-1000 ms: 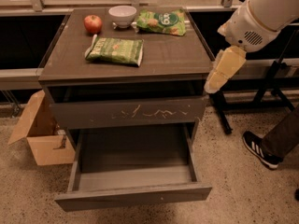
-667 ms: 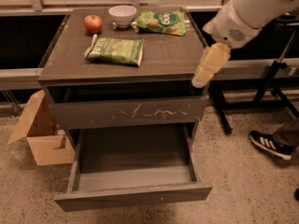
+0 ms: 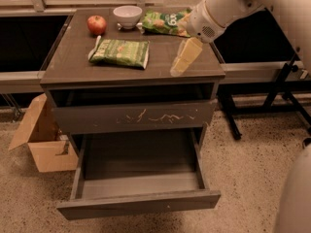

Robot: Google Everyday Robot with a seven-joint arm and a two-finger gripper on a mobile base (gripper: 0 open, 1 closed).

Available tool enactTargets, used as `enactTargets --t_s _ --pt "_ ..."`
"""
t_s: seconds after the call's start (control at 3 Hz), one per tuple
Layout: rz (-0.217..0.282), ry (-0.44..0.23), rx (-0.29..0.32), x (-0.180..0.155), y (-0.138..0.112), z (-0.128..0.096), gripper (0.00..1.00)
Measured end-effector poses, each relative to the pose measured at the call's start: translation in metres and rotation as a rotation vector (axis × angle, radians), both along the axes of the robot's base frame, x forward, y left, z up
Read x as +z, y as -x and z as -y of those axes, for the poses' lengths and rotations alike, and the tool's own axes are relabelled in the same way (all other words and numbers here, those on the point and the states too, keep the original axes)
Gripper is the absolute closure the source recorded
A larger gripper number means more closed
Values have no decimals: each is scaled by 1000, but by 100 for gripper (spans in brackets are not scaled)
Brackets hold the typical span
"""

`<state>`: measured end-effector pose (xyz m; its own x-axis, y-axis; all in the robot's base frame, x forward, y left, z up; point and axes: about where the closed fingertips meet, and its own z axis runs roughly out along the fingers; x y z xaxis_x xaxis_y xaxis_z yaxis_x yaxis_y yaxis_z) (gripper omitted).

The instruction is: Place green jalapeno chip bag into middle drawer

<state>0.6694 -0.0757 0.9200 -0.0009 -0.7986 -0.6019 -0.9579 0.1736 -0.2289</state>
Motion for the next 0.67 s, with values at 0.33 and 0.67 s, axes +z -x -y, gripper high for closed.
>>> enactTargets --t_s 0.33,0.67 --pt "-4 -81 42 -14 -28 -34 0" --pt "-5 -181 88 -27 -54 -69 0"
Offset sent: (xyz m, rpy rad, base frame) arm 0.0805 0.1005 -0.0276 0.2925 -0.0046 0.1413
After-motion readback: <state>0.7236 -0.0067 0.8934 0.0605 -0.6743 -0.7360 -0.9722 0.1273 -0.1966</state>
